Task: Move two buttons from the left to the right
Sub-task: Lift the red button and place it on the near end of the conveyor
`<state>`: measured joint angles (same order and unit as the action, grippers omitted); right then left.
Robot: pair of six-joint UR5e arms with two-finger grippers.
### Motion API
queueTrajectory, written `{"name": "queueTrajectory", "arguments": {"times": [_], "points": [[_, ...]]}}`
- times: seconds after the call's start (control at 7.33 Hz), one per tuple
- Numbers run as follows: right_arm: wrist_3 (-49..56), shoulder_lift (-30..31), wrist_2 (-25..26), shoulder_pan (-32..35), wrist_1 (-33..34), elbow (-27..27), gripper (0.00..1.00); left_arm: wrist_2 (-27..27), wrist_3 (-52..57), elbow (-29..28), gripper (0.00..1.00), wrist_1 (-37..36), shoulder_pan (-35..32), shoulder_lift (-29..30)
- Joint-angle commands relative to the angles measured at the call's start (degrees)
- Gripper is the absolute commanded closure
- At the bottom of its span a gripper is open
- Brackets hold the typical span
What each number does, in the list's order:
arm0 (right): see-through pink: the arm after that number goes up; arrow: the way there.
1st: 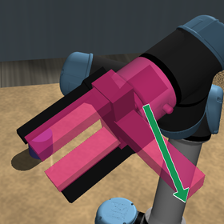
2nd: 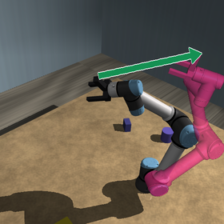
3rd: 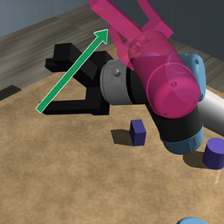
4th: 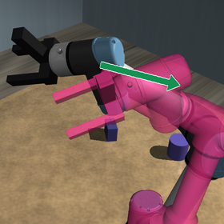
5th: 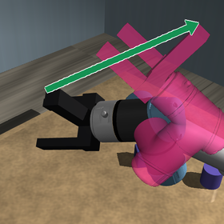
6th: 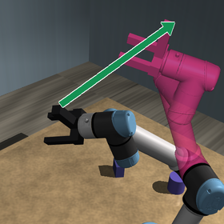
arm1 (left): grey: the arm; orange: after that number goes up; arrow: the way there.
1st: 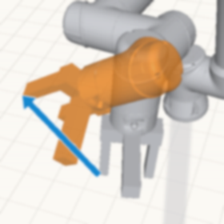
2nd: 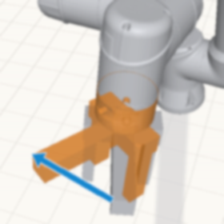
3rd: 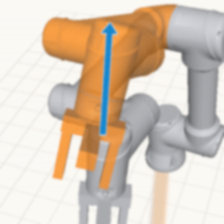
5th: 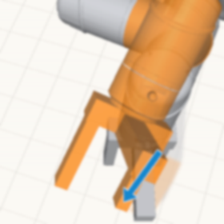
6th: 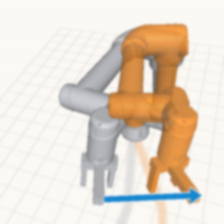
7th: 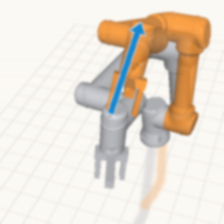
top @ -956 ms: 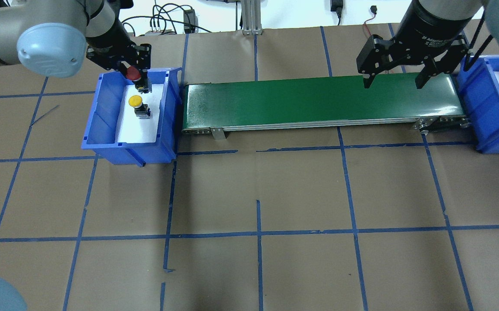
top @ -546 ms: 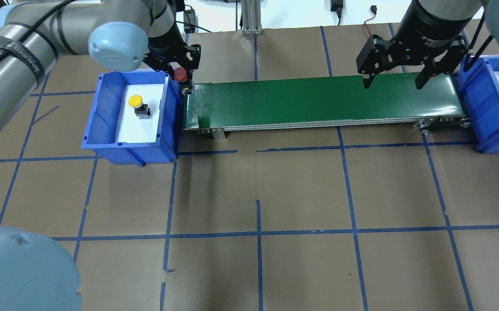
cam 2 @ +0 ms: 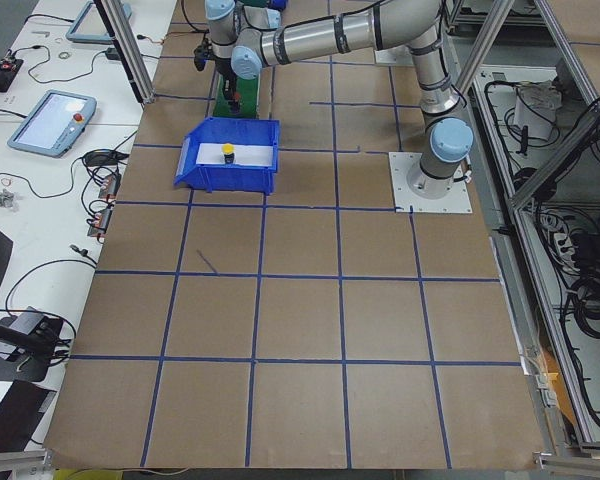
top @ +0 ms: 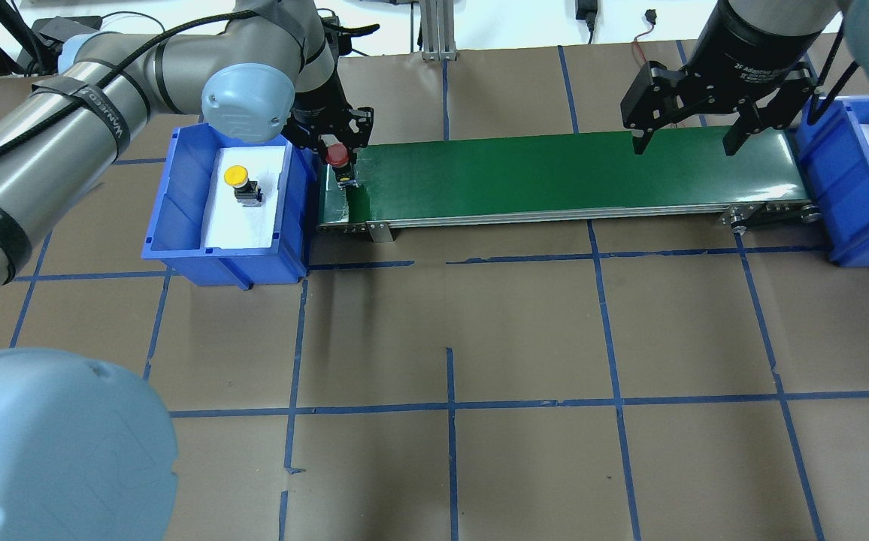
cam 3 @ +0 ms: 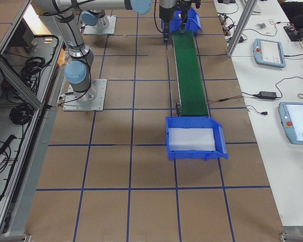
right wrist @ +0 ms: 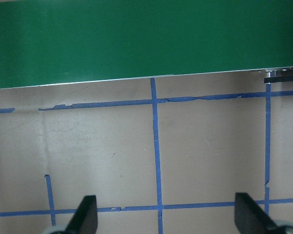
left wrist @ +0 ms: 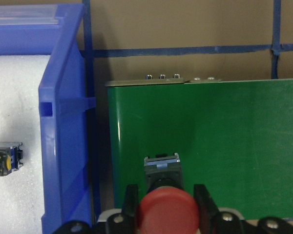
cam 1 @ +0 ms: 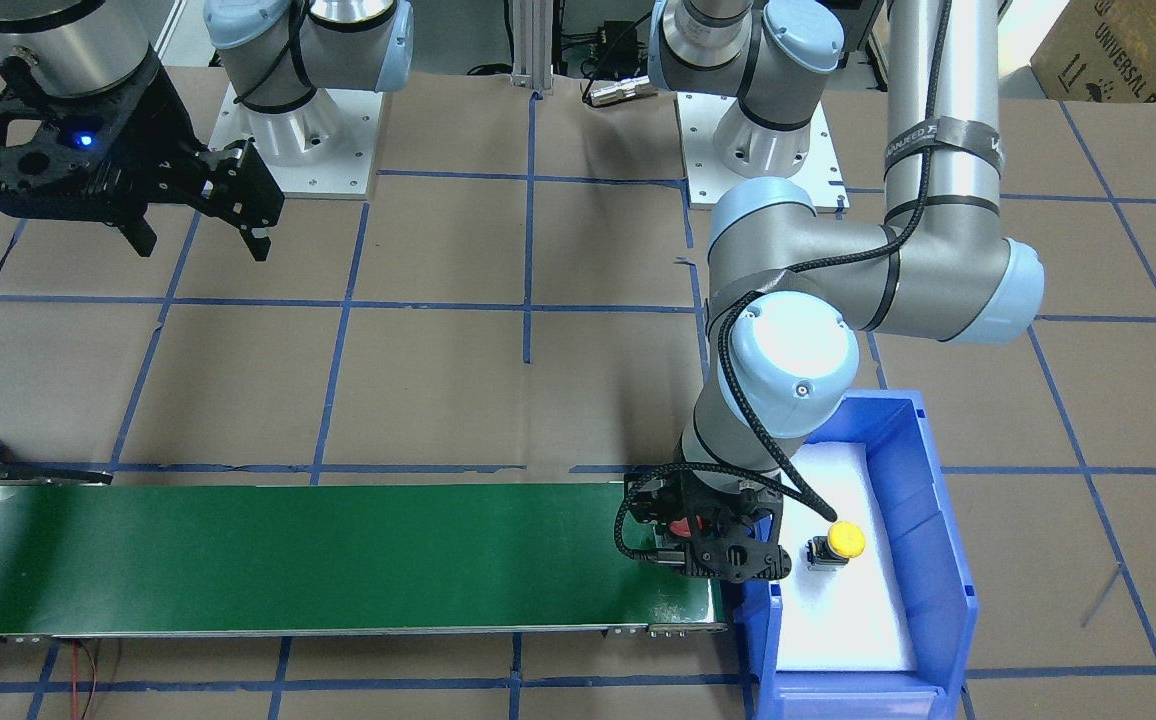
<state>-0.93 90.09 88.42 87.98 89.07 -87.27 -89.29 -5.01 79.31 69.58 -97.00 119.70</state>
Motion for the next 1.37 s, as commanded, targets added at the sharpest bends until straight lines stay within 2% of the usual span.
{"name": "queueTrajectory", "arguments": {"times": [0.0,0.14,0.27,0.55,0.82,1.23], "points": [[0.05,0.00,0.00,0.00,-0.03,0.00,0.00,0.00,0.35,0.23,0.56,-0.14,-0.03,0.35],[0.05,0.00,0.00,0.00,0.05,0.00,0.00,0.00,0.26,0.49,0.29,-0.67,-0.03,0.35],[0.05,0.00,0.00,0.00,0.05,0.00,0.00,0.08,0.26,1.28,0.16,-2.76,-0.03,0.09],[0.05,0.00,0.00,0.00,-0.03,0.00,0.00,0.17,0.26,1.55,0.12,-3.13,-0.03,-1.57],[0.14,0.00,0.00,0.00,0.05,0.00,0.00,-0.18,2.70,2.16,0.10,-3.05,1.36,-6.91],[0.05,0.00,0.00,0.00,-0.03,0.00,0.00,-0.35,12.54,7.95,0.11,-3.04,12.33,-9.40]]}}
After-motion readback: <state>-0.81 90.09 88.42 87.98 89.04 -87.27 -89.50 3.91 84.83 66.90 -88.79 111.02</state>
